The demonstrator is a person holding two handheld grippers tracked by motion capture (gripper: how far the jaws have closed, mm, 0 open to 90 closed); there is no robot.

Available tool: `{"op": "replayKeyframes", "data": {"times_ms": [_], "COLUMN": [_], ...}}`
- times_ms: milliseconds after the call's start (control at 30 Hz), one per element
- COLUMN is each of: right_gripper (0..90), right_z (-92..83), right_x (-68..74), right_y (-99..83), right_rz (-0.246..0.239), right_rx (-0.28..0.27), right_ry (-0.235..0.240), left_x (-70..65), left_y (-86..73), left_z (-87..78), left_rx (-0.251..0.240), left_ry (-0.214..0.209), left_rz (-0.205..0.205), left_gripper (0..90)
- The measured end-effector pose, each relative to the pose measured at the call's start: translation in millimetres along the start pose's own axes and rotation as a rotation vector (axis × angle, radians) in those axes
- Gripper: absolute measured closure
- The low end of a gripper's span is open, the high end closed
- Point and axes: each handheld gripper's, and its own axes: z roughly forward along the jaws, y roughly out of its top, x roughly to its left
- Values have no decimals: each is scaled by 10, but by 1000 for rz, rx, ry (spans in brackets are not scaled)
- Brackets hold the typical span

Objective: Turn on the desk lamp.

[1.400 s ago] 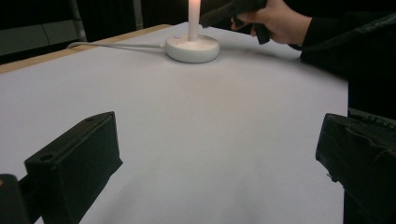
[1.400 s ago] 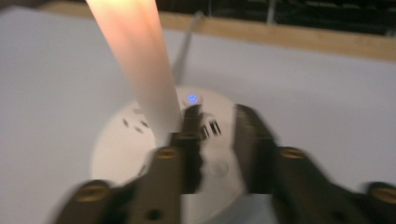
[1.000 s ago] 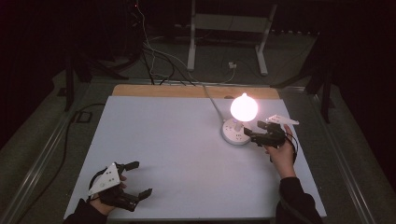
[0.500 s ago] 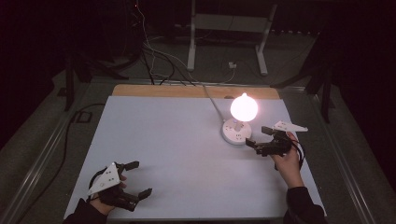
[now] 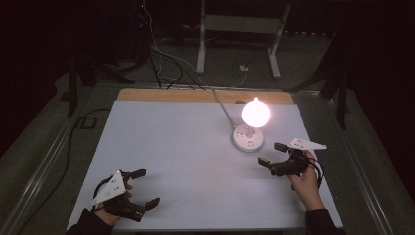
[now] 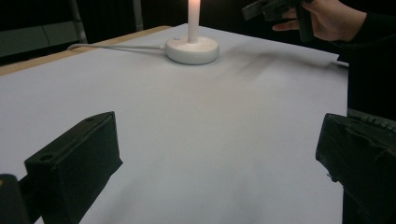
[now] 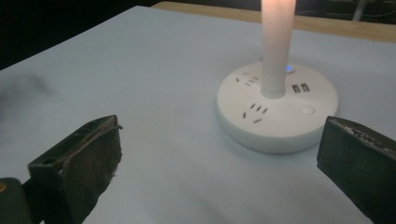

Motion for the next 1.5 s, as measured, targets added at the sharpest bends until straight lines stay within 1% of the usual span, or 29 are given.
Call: {"op": "replayKeyframes", "data": {"times_ms": [367,467,633,733,967,1033,1167,1500], "right_gripper": [0,0,0,0,0,0,0,0], "right_z": [-148,-184,-220,-235,-247,-241,-212,-192], "right_x": [148,179,248,299,415,433,446,458], "right_y": [-214,-280,-398,-453,-579,-610,-636,-628], "right_rz": [-5,-8,-15,-12,-55,-58,-88,-112], "right_rx": [26,32,41,46,60,69,89,94], "right_ry": [26,23,23,34,45,48,46,33], "left_x": [-4,-5,-4,-9,-8,-8,-5,-8], "left_y": [0,1,0,0,3,3,4,0], "left_z": [-2,-2,-2,-2,-7,-7,-7,-4], "left_rx": [3,4,4,7,4,3,4,6], "left_ry": [1,1,2,1,1,1,1,-2], "left_rz": [4,6,6,8,8,7,8,7], "left_gripper": [4,4,3,4,4,4,4,4]}}
